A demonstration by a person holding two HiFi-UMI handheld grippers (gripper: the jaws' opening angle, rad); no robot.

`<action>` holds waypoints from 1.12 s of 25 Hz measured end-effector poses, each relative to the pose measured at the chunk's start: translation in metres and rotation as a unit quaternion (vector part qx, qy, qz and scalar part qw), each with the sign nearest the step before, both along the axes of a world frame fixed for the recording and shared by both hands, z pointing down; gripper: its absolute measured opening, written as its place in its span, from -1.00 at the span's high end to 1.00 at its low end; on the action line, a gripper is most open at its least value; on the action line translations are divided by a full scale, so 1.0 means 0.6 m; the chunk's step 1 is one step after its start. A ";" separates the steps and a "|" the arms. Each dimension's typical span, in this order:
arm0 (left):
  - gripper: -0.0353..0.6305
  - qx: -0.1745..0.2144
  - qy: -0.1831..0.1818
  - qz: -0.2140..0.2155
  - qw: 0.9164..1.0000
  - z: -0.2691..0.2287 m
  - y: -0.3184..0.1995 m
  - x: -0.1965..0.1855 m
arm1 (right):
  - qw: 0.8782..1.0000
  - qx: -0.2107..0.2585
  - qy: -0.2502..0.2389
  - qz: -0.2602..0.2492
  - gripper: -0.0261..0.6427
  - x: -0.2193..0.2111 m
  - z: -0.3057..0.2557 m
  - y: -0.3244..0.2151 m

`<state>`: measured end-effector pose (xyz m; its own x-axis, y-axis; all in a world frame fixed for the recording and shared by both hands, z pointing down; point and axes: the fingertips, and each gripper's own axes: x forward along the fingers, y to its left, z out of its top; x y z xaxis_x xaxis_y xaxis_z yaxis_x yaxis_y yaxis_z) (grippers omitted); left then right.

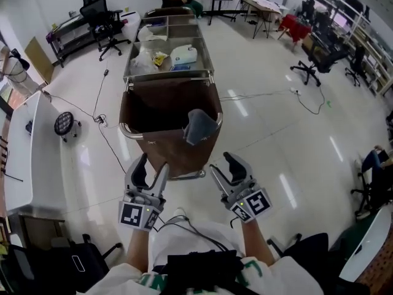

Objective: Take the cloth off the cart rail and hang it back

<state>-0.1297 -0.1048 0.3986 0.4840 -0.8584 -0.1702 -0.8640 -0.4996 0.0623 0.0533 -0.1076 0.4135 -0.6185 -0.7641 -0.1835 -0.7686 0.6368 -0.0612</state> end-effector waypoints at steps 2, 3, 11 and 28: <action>0.17 0.007 -0.007 0.010 1.000 0.003 -0.025 -0.025 | 1.000 0.001 0.003 0.012 0.23 -0.019 -0.005 -0.022; 0.17 0.008 -0.009 0.015 1.000 0.005 -0.034 -0.035 | 1.000 0.001 0.004 0.018 0.23 -0.025 -0.007 -0.029; 0.17 -0.004 0.012 0.022 1.000 0.001 -0.094 -0.057 | 0.999 -0.003 0.029 0.033 0.12 -0.035 -0.025 -0.100; 0.17 -0.023 0.033 -0.017 0.999 0.026 -0.138 -0.032 | 0.942 -0.258 0.213 0.024 -0.32 -0.073 0.179 -0.289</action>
<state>-0.1487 -0.1875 0.4139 0.4427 -0.8821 -0.1611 -0.8741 -0.4646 0.1415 0.0092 -0.2813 0.5211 -0.5147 -0.7126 0.4768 -0.8203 0.5711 -0.0319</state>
